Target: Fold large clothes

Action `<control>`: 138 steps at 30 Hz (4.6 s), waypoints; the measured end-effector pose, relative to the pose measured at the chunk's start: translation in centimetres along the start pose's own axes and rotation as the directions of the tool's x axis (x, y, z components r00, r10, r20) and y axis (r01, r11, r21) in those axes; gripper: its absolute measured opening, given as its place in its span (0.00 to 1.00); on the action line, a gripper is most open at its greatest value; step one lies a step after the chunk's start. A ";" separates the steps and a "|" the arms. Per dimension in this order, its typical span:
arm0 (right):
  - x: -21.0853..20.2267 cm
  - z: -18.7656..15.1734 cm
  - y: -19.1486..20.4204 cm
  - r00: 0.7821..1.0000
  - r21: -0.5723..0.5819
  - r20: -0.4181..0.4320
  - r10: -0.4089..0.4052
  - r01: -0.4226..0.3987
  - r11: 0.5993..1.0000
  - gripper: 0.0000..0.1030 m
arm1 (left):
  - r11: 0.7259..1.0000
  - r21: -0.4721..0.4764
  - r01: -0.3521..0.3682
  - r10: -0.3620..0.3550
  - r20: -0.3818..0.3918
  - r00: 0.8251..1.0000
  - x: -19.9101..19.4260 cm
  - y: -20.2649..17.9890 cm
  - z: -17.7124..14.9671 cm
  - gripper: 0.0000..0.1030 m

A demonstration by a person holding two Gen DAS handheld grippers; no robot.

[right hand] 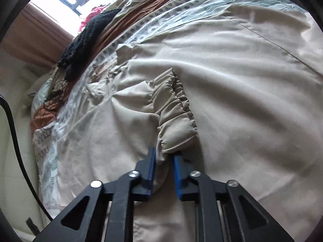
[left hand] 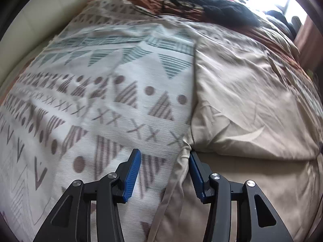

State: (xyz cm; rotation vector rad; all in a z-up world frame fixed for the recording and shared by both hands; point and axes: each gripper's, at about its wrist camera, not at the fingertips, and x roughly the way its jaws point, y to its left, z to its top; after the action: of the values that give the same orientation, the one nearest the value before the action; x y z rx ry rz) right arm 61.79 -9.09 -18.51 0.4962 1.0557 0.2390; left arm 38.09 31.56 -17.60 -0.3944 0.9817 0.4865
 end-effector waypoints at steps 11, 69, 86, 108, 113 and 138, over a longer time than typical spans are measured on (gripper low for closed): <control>-1.0 -2.3 1.0 0.999 -0.045 -0.038 0.035 -0.036 0.998 0.10 | 0.947 -0.322 -0.008 0.017 0.025 1.000 -2.4 4.8 0.2 0.49; -24.8 0.1 -18.5 0.881 0.203 0.458 -0.121 0.029 0.979 0.75 | 0.900 0.104 0.424 -0.436 0.189 0.880 -14.7 -23.0 -6.7 0.91; -20.5 8.0 -28.3 0.879 0.393 0.471 -0.073 -0.135 0.910 0.28 | 0.945 0.098 0.311 -0.324 0.153 0.934 -9.0 -24.3 -6.4 0.91; -21.2 11.1 -25.3 0.850 0.264 0.527 0.006 -0.171 0.949 0.05 | 0.951 0.094 0.294 -0.304 0.131 0.943 -7.9 -24.3 -5.8 0.91; -22.2 10.6 -20.2 0.849 0.133 0.524 0.066 -0.159 0.978 0.05 | 0.946 0.084 0.313 -0.322 0.135 0.937 -8.3 -23.5 -5.8 0.91; -12.9 4.2 -12.9 0.986 0.083 0.139 0.090 -0.103 0.991 0.81 | 0.930 0.000 0.368 -0.365 0.133 0.922 -8.6 -21.5 -5.3 0.91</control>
State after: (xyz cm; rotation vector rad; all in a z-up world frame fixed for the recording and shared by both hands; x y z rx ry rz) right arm 58.65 -26.80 -13.35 0.6371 0.9136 0.2408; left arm 42.41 9.29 -10.77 -0.5498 0.7520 0.1808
